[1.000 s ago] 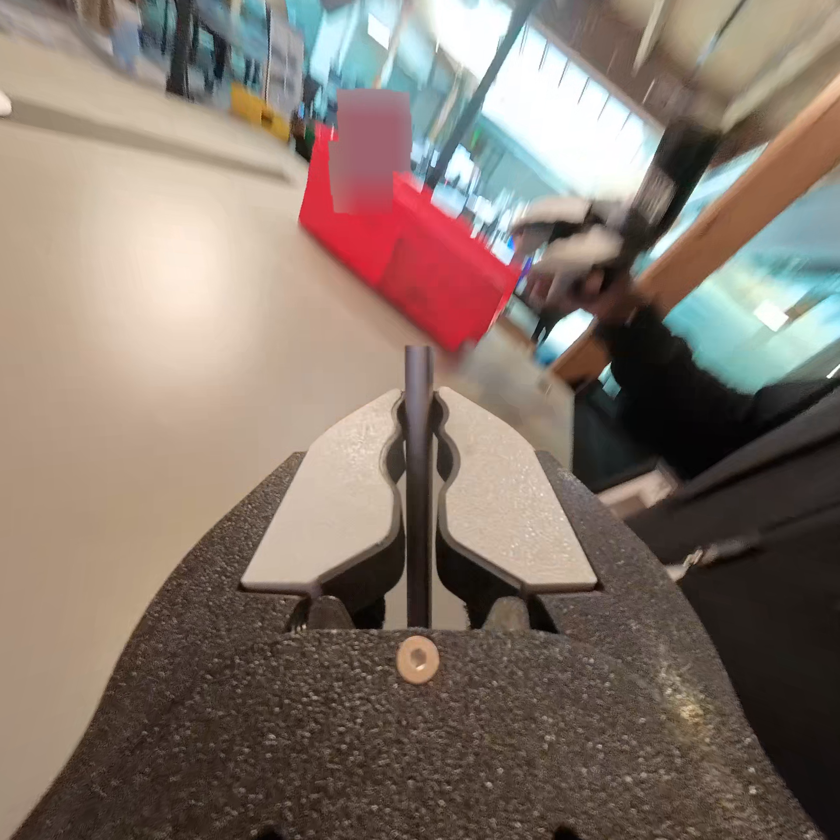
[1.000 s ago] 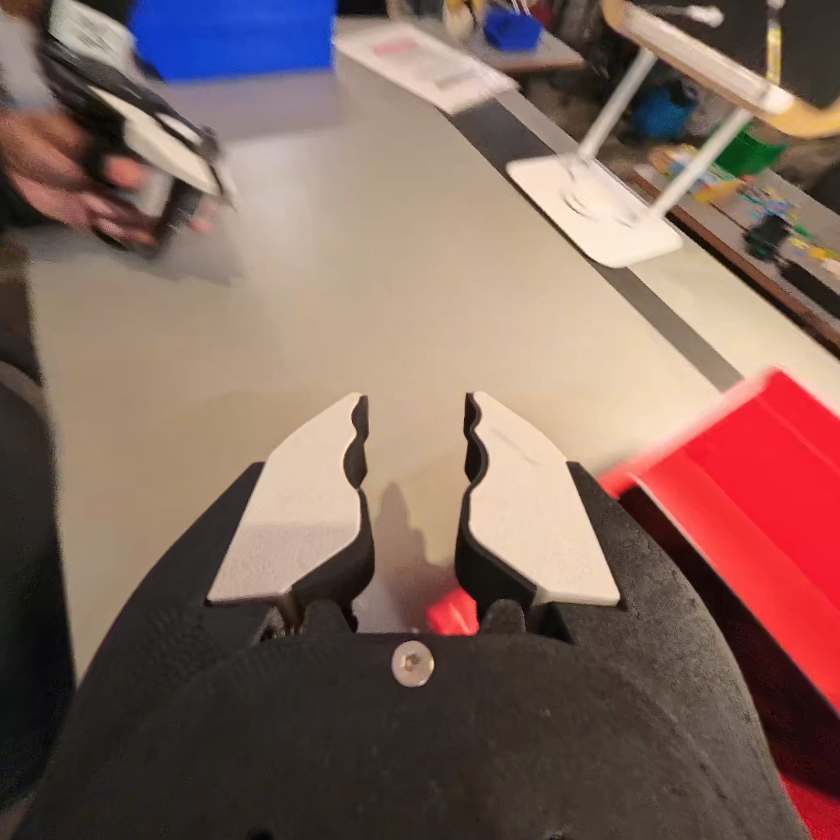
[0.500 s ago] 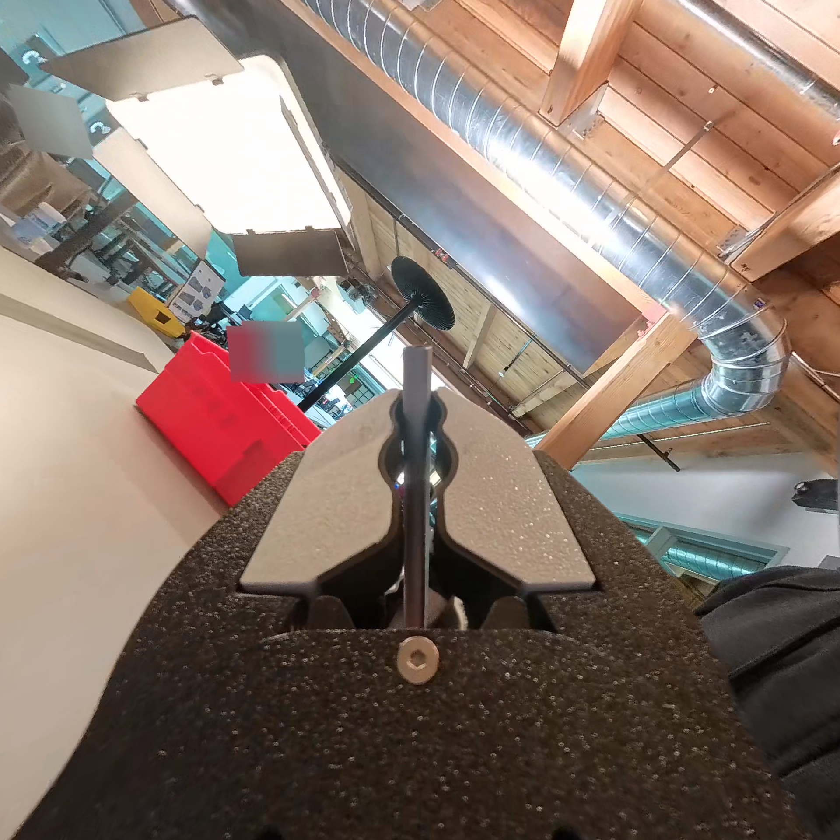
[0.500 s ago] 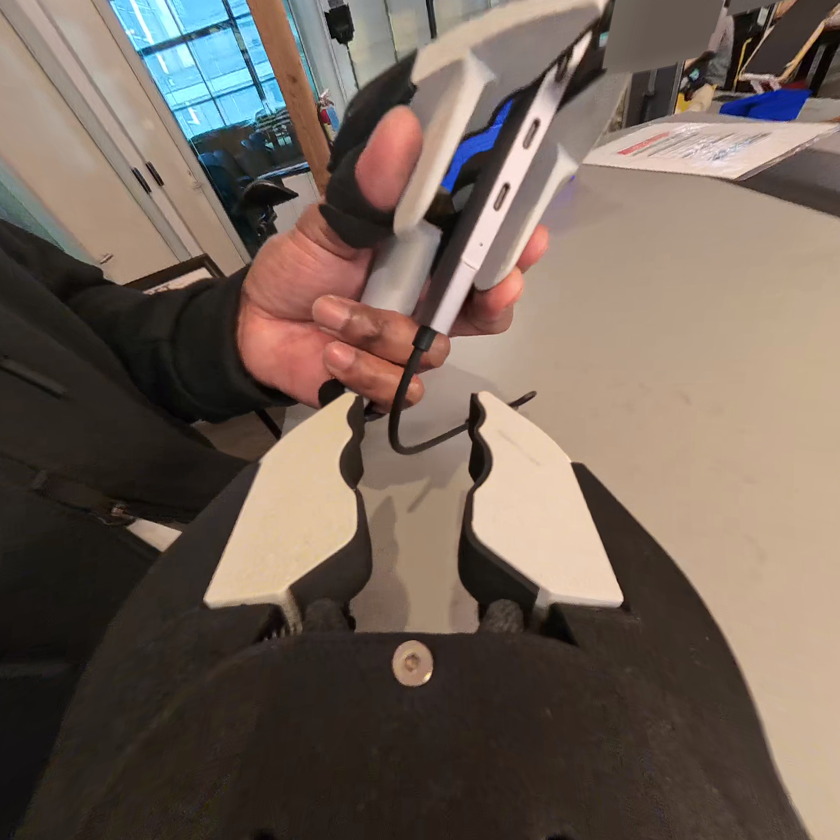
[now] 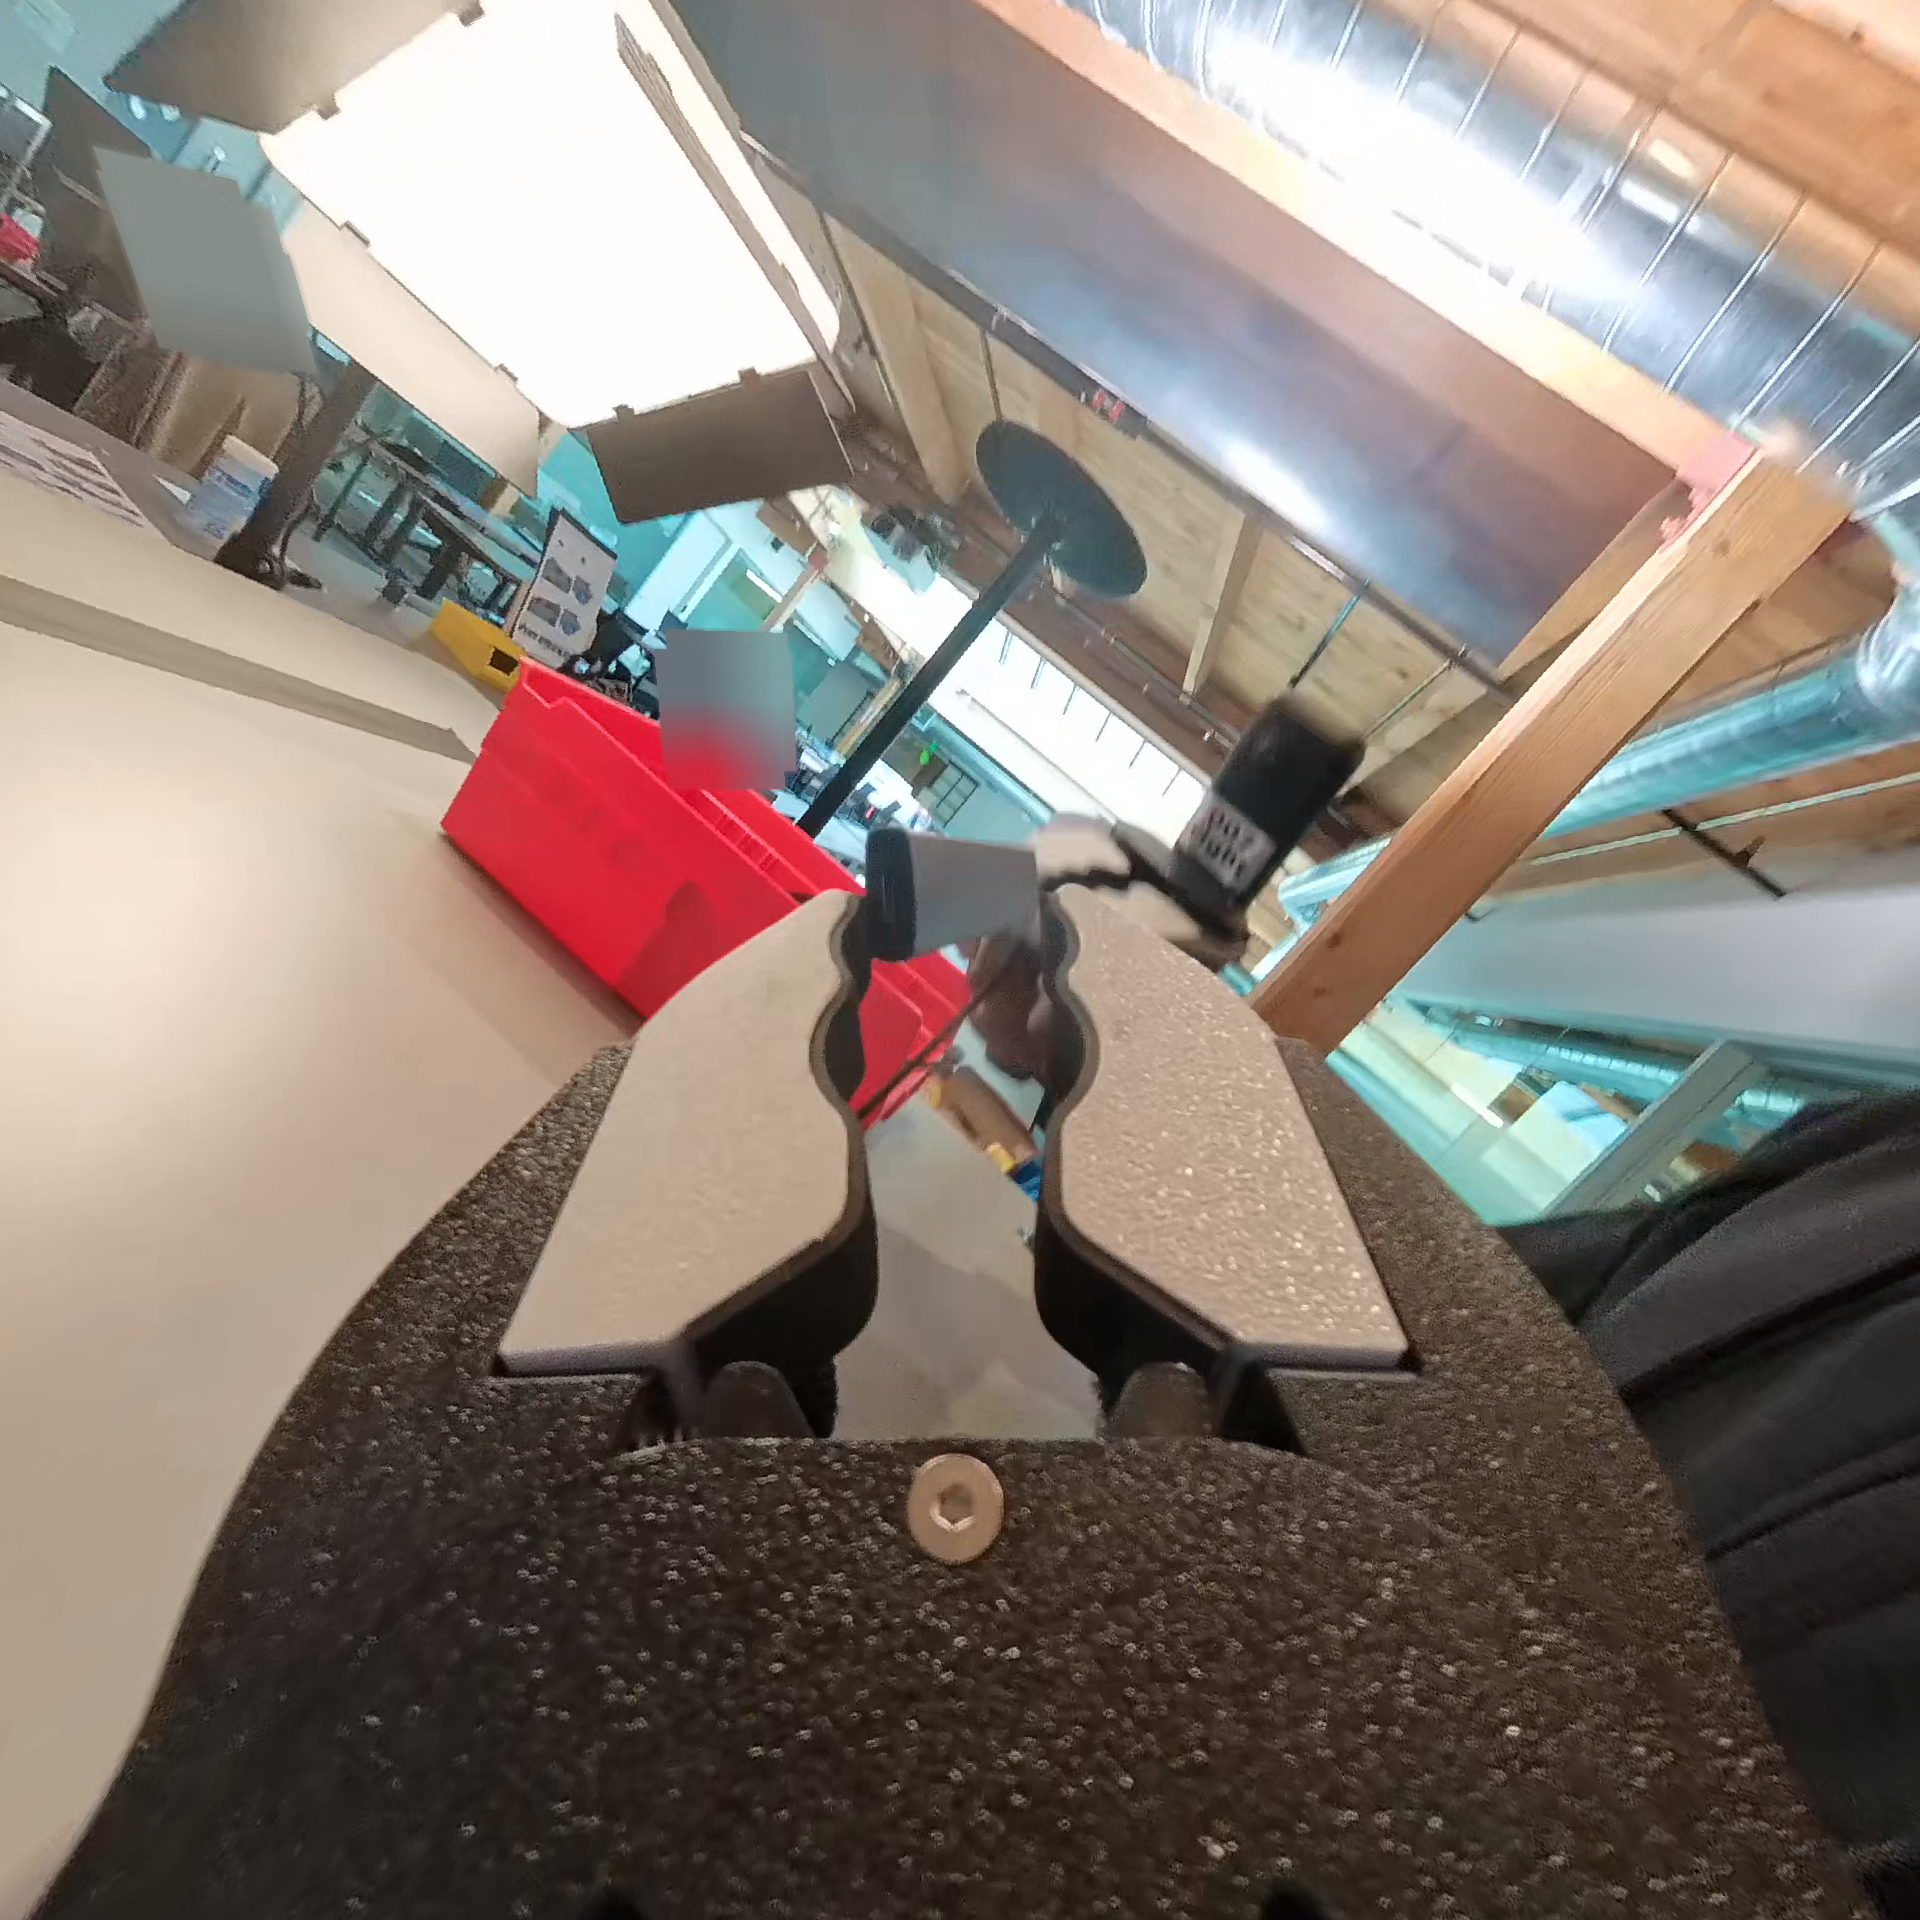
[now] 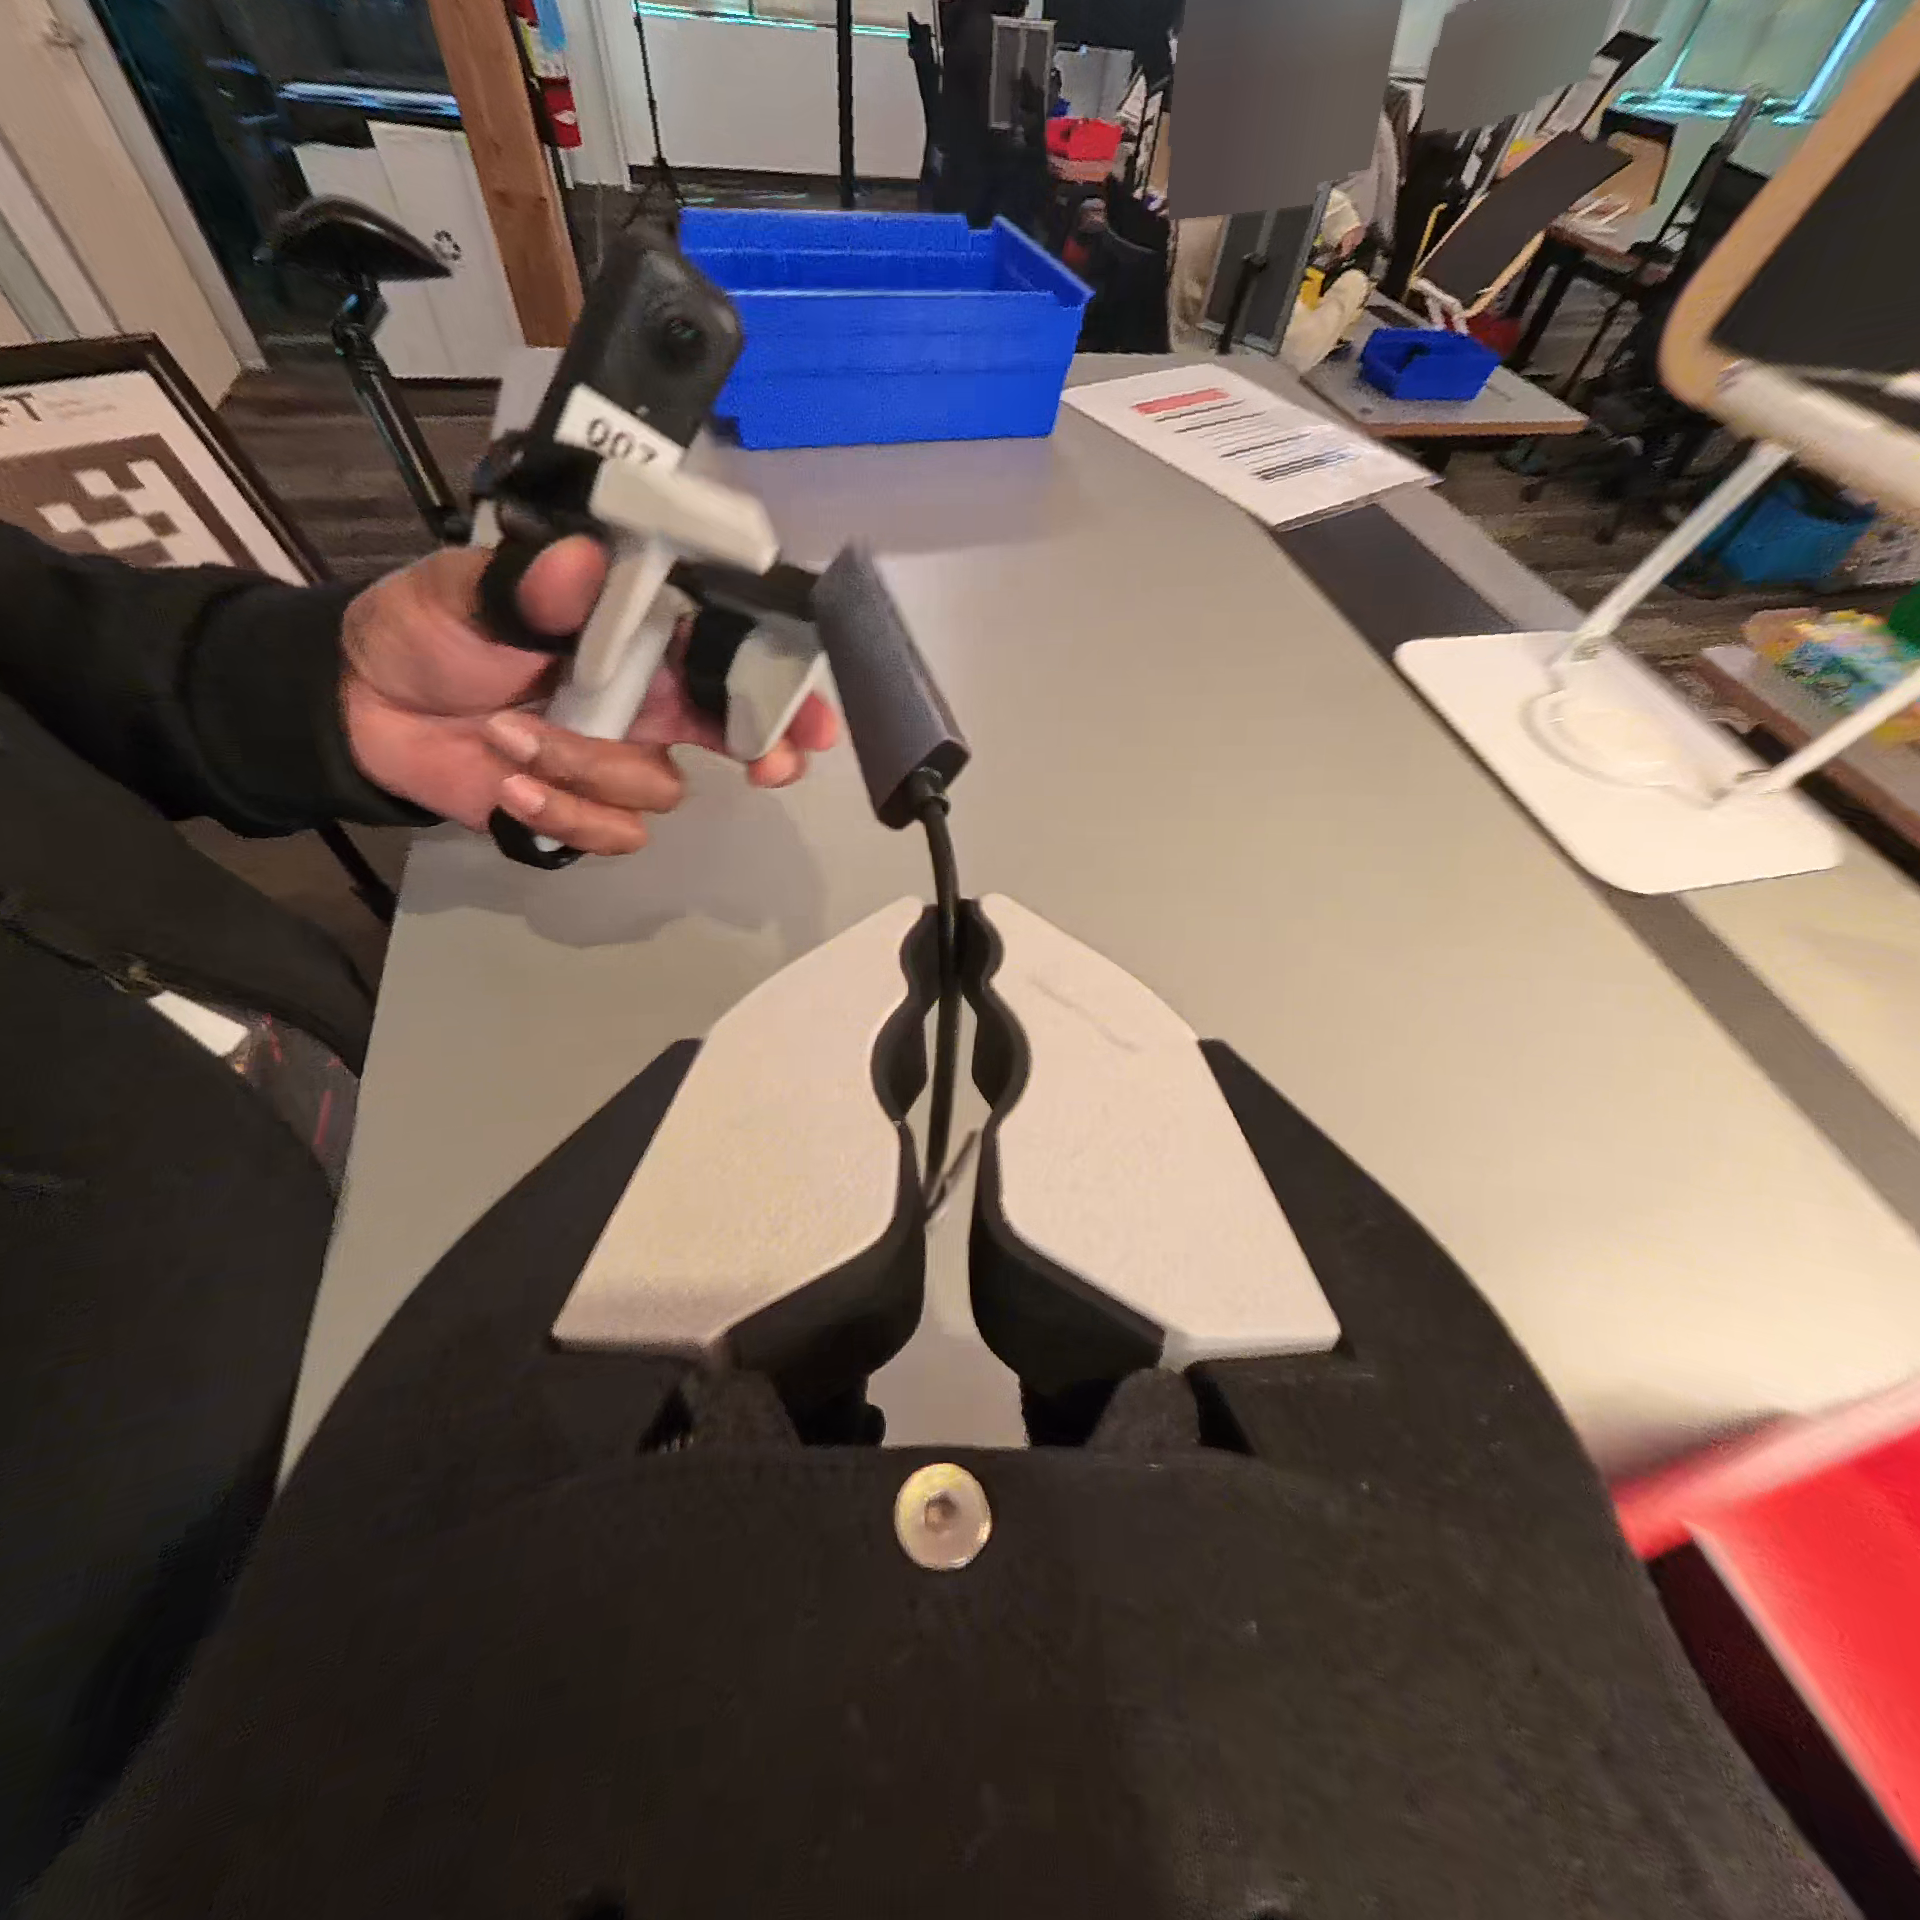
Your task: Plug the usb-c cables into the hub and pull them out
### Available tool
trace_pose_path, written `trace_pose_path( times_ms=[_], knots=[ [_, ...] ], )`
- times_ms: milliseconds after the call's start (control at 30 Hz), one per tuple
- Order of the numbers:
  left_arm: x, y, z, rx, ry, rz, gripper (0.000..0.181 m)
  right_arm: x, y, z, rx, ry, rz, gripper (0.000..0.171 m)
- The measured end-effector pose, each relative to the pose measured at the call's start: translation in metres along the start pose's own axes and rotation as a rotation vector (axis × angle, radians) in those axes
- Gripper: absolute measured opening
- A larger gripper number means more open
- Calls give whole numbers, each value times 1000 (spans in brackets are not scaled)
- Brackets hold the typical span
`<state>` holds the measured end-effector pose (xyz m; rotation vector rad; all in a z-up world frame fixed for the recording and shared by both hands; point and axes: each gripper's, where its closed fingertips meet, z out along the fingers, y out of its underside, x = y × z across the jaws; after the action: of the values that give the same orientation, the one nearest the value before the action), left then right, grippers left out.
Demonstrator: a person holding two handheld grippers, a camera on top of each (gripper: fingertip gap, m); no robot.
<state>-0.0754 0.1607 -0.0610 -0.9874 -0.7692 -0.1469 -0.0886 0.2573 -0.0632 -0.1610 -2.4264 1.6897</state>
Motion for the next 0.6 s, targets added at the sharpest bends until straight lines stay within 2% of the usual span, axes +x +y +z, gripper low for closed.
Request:
trace_pose_path(
  times_ms=[267,433,600],
  knots=[
    [-3,56,-3,-184,2,34,31,89,-32,-88,-2,193,-64,2],
    [-12,81,-6,-236,-14,-20,31,174,-23,-134,-14,370,-48,3],
    [-10,87,-3,-271,-10,-5,31,229,4,-143,55,391,81,3]
  ],
)
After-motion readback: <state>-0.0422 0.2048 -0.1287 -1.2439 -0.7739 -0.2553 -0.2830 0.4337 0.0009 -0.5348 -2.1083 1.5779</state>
